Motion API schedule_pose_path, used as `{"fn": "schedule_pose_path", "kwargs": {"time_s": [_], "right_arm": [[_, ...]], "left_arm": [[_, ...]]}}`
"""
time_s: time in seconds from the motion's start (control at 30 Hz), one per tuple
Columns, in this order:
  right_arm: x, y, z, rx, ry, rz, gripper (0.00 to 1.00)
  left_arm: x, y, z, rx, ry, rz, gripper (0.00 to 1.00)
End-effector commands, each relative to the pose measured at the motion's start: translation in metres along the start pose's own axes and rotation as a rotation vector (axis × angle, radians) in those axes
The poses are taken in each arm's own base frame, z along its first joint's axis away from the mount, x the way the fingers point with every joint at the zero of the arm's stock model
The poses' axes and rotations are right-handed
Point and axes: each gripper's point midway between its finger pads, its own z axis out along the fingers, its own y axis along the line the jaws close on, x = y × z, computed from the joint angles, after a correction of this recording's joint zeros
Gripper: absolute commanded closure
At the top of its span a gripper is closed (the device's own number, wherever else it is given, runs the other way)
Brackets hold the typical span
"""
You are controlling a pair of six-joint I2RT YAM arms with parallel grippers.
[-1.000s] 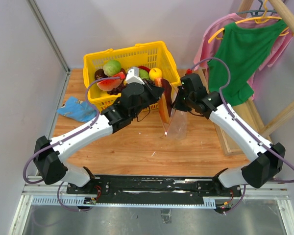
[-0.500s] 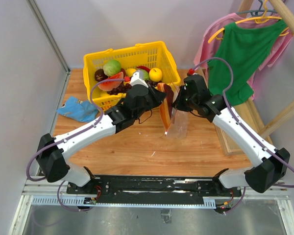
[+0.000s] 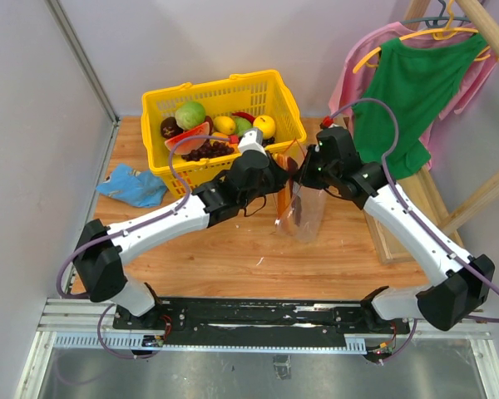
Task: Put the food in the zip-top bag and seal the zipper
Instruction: Place the fake food in the zipper food storage bag.
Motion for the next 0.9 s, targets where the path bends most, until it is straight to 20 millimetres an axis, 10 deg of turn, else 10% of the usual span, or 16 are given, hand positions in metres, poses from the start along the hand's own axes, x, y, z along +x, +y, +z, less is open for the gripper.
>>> {"fn": "schedule_pose_path", "kwargs": {"time_s": [0.0, 0.47, 0.87], "right_arm": [[-0.011, 0.012, -0.005, -0.081, -0.043, -0.011, 0.99], [-0.002, 0.028, -0.011, -0.195, -0.010, -0.085, 0.99], [-0.001, 0.018, -0.008, -0.150, -0.015, -0.093, 0.99]], "left_arm": [[0.002, -0.029, -0.003, 0.073, 0.015, 0.069, 0.96], [0.019, -0.028, 0.007, 0.084, 0.089, 0.215, 0.57], [0.000, -0.035, 0.000, 0.064, 0.071, 0.267, 0.44]]}}
